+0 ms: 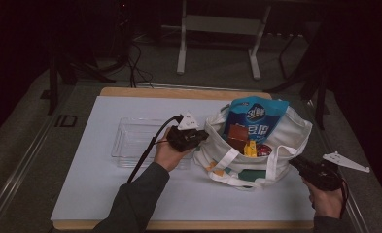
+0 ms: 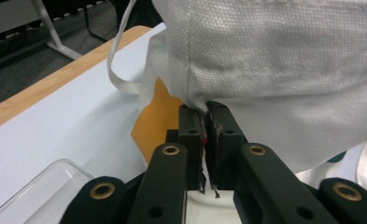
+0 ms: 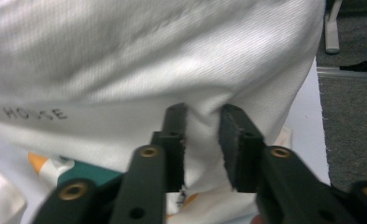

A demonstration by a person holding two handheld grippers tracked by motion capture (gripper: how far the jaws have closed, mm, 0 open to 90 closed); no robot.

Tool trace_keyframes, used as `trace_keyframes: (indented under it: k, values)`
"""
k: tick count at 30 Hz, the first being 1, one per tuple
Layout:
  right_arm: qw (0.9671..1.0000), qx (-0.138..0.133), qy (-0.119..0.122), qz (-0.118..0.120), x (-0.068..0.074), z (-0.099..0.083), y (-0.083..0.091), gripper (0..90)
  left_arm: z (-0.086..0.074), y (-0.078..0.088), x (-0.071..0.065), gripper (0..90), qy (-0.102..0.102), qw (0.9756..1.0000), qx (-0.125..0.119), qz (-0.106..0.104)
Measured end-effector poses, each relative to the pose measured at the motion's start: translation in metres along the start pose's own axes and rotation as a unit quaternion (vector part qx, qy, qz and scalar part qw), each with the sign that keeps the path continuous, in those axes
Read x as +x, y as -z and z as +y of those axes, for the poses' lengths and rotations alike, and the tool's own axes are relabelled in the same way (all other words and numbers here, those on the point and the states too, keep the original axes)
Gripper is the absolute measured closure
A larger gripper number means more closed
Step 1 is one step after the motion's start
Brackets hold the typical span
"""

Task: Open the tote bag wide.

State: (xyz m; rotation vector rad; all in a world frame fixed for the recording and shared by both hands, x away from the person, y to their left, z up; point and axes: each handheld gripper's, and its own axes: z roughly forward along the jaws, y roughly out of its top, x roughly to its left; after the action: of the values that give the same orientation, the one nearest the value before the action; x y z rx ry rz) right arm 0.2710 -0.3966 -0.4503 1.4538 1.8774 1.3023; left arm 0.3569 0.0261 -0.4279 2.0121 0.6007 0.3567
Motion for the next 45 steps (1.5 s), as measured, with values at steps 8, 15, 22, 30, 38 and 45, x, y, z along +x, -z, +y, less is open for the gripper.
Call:
trace_keyframes:
  k: [8, 15, 22, 30, 38, 45]
  values:
    - [0.9993, 0.009, 0.028, -0.022, 0.009, -0.003, -0.007, 89.1, -0.005, -0.002, -0.006, 87.1, -0.017, 0.9995, 0.026, 0.006]
    - [0.9975, 0.038, 0.043, -0.040, 0.012, -0.014, -0.013, 89.5, -0.019, -0.013, -0.011, 87.4, -0.029, 0.9977, 0.060, 0.009]
    - [0.9959, 0.062, 0.042, -0.050, 0.010, -0.025, -0.023, 89.8, -0.028, -0.026, -0.015, 87.4, -0.037, 0.9951, 0.090, 0.016]
    - [0.9940, 0.083, 0.036, -0.062, 0.005, -0.031, -0.034, 90.0, -0.032, -0.031, -0.013, 87.5, -0.034, 0.9936, 0.104, 0.025]
    - [0.9917, 0.110, 0.020, -0.064, -0.002, -0.041, -0.048, 90.0, -0.037, -0.033, -0.013, 87.5, -0.028, 0.9932, 0.109, 0.029]
    - [0.9899, 0.125, 0.014, -0.067, -0.004, -0.043, -0.055, 90.0, -0.037, -0.035, -0.013, 87.5, -0.020, 0.9934, 0.109, 0.031]
